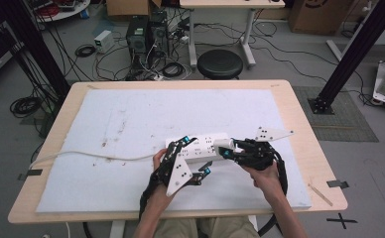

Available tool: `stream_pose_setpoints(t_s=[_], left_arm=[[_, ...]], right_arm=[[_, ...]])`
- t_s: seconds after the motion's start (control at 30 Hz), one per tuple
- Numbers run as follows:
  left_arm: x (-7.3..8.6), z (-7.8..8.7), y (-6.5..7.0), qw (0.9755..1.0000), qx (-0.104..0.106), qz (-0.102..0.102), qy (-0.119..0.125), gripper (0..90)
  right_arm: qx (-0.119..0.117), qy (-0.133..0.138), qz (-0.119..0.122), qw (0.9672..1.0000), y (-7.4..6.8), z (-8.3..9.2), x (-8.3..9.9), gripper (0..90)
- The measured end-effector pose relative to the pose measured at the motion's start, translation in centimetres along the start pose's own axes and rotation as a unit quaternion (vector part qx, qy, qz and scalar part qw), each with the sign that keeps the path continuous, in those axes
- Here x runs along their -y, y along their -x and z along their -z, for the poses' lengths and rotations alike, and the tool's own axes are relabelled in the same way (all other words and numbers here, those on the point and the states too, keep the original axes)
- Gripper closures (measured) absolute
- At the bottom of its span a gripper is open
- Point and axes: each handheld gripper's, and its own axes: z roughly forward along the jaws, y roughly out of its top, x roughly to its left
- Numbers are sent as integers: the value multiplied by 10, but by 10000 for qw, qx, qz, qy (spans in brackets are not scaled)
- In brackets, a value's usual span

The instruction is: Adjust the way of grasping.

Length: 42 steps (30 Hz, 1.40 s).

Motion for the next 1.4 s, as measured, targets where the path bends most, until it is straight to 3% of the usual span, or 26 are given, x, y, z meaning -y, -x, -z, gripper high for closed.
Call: stream_pose_setpoints(t_s=[0.23,0.33,0.47,0.6,0.63,0.8,0.97,1.0,1.17,1.2,1.27,1.3,1.33,1.4], left_arm=[[7,17,-17,9979,-157,623,-114,209],[10,25,-23,9964,-275,791,-150,209],[12,31,-28,9954,-354,869,-191,209],[22,45,-41,9916,-581,1093,-386,212],[22,45,-41,9916,-581,1093,-386,212],[33,60,-56,9840,-897,1397,-646,212],[40,71,-66,9788,-1098,1531,-804,213],[40,71,-66,9788,-1098,1531,-804,212],[47,83,-74,9726,-1335,1701,-856,212],[47,83,-74,9726,-1335,1701,-856,212],[51,89,-78,9676,-1504,1805,-927,213],[54,94,-80,9640,-1603,1874,-997,213],[54,94,-80,9640,-1603,1874,-997,213],[56,98,-81,9598,-1721,1951,-1053,213]], right_arm=[[230,296,154,9992,2,6,2,629],[288,410,106,9987,4,8,4,629],[374,478,123,9981,6,11,5,629],[536,550,266,9967,7,16,6,629],[536,550,266,9967,7,16,6,629],[693,662,369,9947,10,21,7,629],[752,661,431,9940,11,24,7,629],[752,661,431,9940,11,24,7,629],[868,573,408,9937,11,24,8,629],[868,573,408,9937,11,24,8,629],[905,569,396,9935,10,25,8,629],[896,577,395,9935,10,25,8,629],[896,577,395,9935,10,25,8,629],[917,580,408,9933,9,26,8,629]])
